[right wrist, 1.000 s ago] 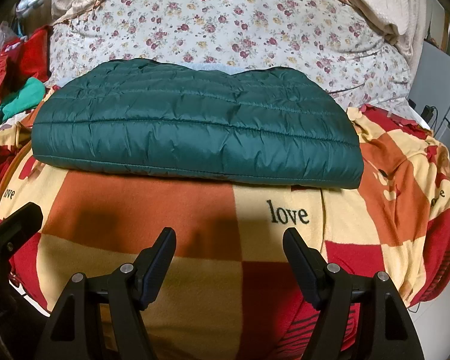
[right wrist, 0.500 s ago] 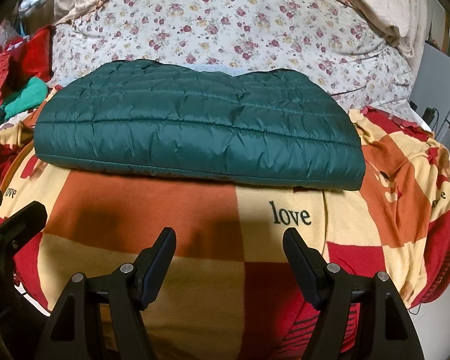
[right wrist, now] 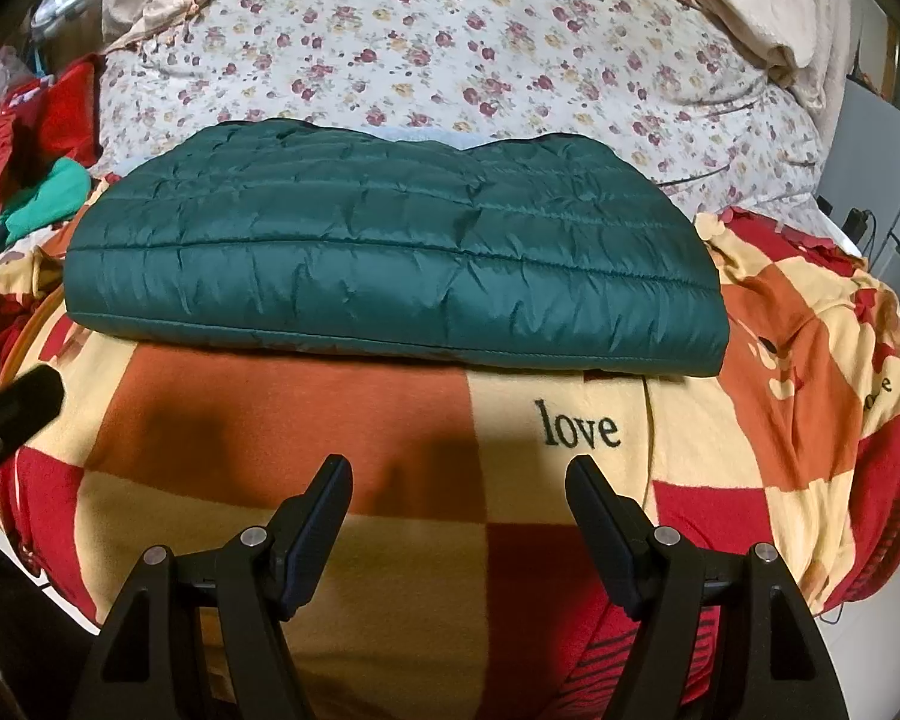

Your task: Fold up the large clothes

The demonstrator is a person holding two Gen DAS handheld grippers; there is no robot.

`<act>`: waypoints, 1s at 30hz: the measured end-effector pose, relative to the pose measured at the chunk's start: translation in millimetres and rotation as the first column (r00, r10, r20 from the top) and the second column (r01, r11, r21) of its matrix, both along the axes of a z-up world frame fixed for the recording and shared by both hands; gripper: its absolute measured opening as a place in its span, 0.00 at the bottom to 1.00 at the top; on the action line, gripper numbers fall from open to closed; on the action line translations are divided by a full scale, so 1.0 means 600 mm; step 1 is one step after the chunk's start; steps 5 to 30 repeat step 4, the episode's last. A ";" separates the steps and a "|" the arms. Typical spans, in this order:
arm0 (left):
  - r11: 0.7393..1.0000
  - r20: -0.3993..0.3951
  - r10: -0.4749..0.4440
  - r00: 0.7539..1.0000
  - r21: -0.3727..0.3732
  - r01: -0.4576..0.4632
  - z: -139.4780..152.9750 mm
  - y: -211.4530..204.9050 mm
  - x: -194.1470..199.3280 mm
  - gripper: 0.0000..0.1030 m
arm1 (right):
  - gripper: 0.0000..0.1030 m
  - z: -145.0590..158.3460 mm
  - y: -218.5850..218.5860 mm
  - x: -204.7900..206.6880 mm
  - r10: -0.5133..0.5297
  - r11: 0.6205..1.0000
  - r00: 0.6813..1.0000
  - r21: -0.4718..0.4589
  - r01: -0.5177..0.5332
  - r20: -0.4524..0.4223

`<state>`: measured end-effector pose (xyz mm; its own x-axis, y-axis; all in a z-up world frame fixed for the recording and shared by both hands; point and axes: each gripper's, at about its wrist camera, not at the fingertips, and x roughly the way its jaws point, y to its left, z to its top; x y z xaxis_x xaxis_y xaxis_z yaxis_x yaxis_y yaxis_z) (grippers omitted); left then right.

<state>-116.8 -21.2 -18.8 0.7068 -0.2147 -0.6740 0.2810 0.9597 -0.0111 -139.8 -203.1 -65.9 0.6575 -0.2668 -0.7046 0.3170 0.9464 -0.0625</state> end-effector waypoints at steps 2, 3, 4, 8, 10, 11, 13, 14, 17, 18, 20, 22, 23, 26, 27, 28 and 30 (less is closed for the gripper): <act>1.000 0.000 0.003 1.000 0.004 -0.003 0.001 0.001 0.001 0.87 | 0.69 0.001 -0.001 0.000 -0.001 1.000 1.000 0.000 0.001 0.000; 1.000 0.000 0.005 1.000 0.007 -0.005 0.001 0.002 0.002 0.87 | 0.69 0.001 -0.001 0.000 -0.002 1.000 1.000 -0.001 0.002 0.001; 1.000 -0.001 0.008 1.000 0.008 -0.008 0.001 0.002 0.003 0.87 | 0.69 0.002 -0.001 0.000 -0.002 1.000 1.000 -0.001 0.002 0.002; 1.000 -0.001 0.008 1.000 0.008 -0.008 0.001 0.002 0.003 0.87 | 0.69 0.002 -0.001 0.000 -0.002 1.000 1.000 -0.001 0.002 0.002; 1.000 -0.001 0.008 1.000 0.008 -0.008 0.001 0.002 0.003 0.87 | 0.69 0.002 -0.001 0.000 -0.002 1.000 1.000 -0.001 0.002 0.002; 1.000 -0.001 0.008 1.000 0.008 -0.008 0.001 0.002 0.003 0.87 | 0.69 0.002 -0.001 0.000 -0.002 1.000 1.000 -0.001 0.002 0.002; 1.000 -0.001 0.008 1.000 0.008 -0.008 0.001 0.002 0.003 0.87 | 0.69 0.002 -0.001 0.000 -0.002 1.000 1.000 -0.001 0.002 0.002; 1.000 -0.001 0.008 1.000 0.008 -0.008 0.001 0.002 0.003 0.87 | 0.69 0.002 -0.001 0.000 -0.002 1.000 1.000 -0.001 0.002 0.002; 1.000 -0.001 0.008 1.000 0.008 -0.008 0.001 0.002 0.003 0.87 | 0.69 0.002 -0.001 0.000 -0.002 1.000 1.000 -0.001 0.002 0.002; 1.000 -0.001 0.008 1.000 0.008 -0.008 0.001 0.002 0.003 0.87 | 0.69 0.002 -0.001 0.000 -0.002 1.000 1.000 -0.001 0.002 0.002; 1.000 -0.001 0.008 1.000 0.008 -0.008 0.001 0.002 0.003 0.87 | 0.69 0.002 -0.001 0.000 -0.002 1.000 1.000 -0.001 0.002 0.002; 1.000 -0.001 0.008 1.000 0.008 -0.008 0.001 0.002 0.003 0.87 | 0.69 0.002 -0.001 0.000 -0.002 1.000 1.000 -0.001 0.002 0.002; 1.000 -0.001 0.008 1.000 0.008 -0.008 0.001 0.002 0.003 0.87 | 0.69 0.002 -0.001 0.000 -0.002 1.000 1.000 -0.001 0.002 0.002; 1.000 -0.001 0.008 1.000 0.008 -0.008 0.001 0.002 0.003 0.87 | 0.69 0.002 -0.001 0.000 -0.002 1.000 1.000 -0.001 0.002 0.002; 1.000 -0.001 0.008 1.000 0.008 -0.008 0.001 0.002 0.003 0.87 | 0.69 0.002 -0.001 0.000 -0.002 1.000 1.000 -0.001 0.002 0.002; 1.000 -0.001 0.008 1.000 0.008 -0.008 0.001 0.002 0.003 0.87 | 0.69 0.002 -0.001 0.000 -0.002 1.000 1.000 -0.001 0.002 0.002; 1.000 -0.001 0.008 1.000 0.008 -0.008 0.001 0.002 0.003 0.87 | 0.69 0.002 -0.001 0.000 -0.002 1.000 1.000 -0.001 0.002 0.002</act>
